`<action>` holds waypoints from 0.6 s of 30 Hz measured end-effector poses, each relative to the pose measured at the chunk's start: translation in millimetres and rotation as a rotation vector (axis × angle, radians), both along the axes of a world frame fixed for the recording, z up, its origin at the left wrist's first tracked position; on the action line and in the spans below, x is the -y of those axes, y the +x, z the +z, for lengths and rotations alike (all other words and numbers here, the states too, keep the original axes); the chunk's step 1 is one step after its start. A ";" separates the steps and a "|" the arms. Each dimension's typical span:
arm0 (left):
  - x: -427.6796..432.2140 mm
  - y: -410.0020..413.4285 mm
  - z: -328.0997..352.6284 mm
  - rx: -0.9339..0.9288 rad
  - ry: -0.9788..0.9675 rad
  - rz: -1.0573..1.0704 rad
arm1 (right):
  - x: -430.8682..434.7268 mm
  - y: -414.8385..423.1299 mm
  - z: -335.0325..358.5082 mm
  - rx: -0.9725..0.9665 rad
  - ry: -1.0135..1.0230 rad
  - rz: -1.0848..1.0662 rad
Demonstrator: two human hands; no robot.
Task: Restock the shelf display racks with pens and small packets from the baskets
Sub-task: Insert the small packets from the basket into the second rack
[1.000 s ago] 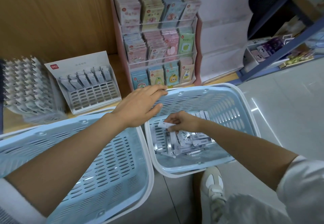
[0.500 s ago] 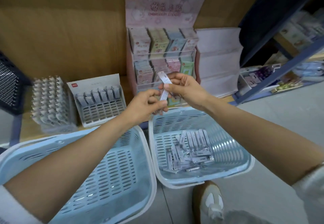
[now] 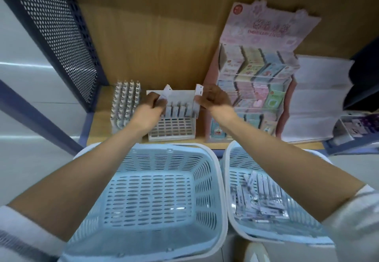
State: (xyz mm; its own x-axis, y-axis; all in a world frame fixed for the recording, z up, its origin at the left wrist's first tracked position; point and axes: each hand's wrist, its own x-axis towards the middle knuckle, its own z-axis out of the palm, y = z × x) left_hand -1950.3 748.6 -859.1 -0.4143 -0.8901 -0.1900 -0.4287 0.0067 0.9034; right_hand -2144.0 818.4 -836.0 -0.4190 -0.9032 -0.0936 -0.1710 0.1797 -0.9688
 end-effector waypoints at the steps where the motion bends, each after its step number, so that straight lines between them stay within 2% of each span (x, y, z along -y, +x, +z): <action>1: 6.9 5.5 -2.6 0.004 -0.028 0.023 | 7.6 2.7 -6.9 -0.009 0.021 0.008; 3: 19.4 18.0 -4.8 0.115 -0.164 0.043 | 22.6 10.3 -18.5 -0.074 0.097 0.055; 5: 32.6 29.7 -10.7 0.261 -0.381 0.037 | 35.6 20.4 -30.7 -0.135 0.170 0.107; 7: 43.9 38.9 -18.8 0.308 -0.477 0.013 | 44.5 33.6 -40.2 -0.176 0.218 0.138; 12: 61.9 52.2 -49.8 0.392 -0.539 -0.033 | 56.7 62.2 -61.7 -0.296 0.188 0.177; 18: 72.7 56.3 -63.3 0.262 -0.511 -0.062 | 63.8 71.9 -84.6 -0.472 0.170 0.075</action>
